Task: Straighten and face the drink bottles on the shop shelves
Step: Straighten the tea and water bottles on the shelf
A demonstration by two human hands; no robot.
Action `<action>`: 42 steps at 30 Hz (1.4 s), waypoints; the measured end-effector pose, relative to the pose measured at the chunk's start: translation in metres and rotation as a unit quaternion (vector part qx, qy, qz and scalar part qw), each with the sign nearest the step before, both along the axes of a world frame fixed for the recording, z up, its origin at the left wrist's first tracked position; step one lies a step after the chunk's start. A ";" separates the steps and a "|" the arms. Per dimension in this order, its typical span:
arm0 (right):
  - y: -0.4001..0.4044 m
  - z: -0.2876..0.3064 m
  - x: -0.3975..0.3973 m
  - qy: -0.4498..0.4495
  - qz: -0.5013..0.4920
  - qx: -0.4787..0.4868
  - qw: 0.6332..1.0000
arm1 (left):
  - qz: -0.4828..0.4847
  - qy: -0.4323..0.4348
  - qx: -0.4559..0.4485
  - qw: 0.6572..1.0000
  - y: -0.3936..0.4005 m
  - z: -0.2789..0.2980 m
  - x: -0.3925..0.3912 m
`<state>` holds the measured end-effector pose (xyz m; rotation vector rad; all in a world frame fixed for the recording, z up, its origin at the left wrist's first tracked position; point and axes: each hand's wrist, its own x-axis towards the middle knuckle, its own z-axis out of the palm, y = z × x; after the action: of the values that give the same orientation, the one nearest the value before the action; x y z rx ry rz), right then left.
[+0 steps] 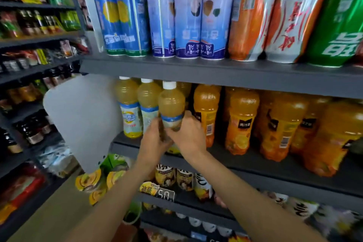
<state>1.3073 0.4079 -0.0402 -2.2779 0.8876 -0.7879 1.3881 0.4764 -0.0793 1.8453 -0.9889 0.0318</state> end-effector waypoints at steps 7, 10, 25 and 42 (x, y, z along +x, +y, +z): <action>-0.017 0.001 -0.004 0.124 0.037 -0.032 0.991 | 0.093 -0.156 0.096 0.979 -0.013 0.007 0.009; -0.024 0.004 -0.015 0.138 0.063 -0.007 0.988 | 0.112 -0.171 0.168 0.964 -0.015 0.016 0.008; -0.104 0.021 -0.294 0.131 0.076 -0.089 0.985 | -0.038 -0.320 0.033 0.946 -0.091 0.039 -0.241; -0.211 -0.038 -0.973 0.250 -0.302 0.085 0.916 | -0.512 -0.386 0.077 0.763 -0.309 0.002 -0.843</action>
<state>0.3344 0.1969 -0.0779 -2.0818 1.8757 -0.3254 0.5447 0.1677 -0.0776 1.1541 -2.5461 0.0471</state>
